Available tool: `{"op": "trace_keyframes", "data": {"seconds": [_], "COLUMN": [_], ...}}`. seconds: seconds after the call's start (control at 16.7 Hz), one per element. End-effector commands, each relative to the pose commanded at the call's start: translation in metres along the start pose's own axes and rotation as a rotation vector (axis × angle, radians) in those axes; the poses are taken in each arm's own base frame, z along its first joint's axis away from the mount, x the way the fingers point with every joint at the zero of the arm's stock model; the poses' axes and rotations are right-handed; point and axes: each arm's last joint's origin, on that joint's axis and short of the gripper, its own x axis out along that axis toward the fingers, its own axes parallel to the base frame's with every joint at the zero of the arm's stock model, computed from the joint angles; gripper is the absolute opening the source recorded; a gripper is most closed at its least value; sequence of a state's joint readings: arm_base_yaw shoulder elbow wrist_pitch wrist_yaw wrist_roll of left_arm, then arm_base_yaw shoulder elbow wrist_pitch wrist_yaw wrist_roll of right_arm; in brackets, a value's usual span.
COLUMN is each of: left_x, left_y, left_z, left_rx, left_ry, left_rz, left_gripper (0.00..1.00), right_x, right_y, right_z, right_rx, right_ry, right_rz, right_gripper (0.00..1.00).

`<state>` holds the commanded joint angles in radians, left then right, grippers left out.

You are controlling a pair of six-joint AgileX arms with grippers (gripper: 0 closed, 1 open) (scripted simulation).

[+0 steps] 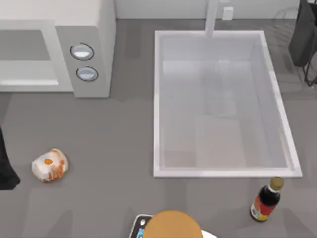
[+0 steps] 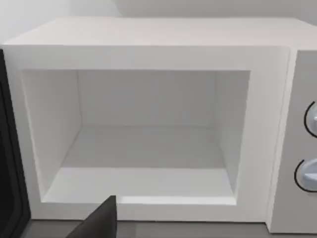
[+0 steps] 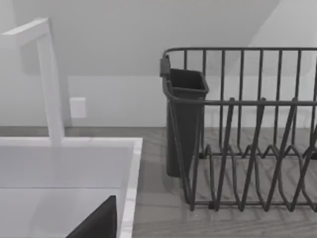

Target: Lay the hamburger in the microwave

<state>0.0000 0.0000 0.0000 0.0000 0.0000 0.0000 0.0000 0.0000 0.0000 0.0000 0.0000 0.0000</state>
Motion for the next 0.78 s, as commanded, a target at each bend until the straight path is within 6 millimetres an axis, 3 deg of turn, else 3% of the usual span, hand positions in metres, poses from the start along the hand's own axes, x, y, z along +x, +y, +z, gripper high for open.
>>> {"op": "trace_keyframes", "data": {"seconds": [0.24, 0.48, 0.66, 0.78], "left_x": [0.0, 0.006, 0.027, 0.055], "left_y": [-0.001, -0.006, -0.013, -0.02], "left_z": [0.007, 0.047, 0.086, 0.105], "left_rx": [0.016, 0.11, 0.226, 0.321], "left_ry": [0.013, 0.098, 0.243, 0.394], "left_rz": [-0.011, -0.062, -0.119, -0.175], "left_gripper": [1.0, 1.0, 1.0, 1.0], "right_x": [0.0, 0.0, 0.0, 0.0], "right_y": [0.0, 0.0, 0.0, 0.0], "right_z": [0.0, 0.0, 0.0, 0.0], "right_rx": [0.0, 0.0, 0.0, 0.0], "right_ry": [0.0, 0.0, 0.0, 0.0], "right_rz": [0.0, 0.0, 0.0, 0.0], "right_gripper": [1.0, 1.0, 1.0, 1.0]}}
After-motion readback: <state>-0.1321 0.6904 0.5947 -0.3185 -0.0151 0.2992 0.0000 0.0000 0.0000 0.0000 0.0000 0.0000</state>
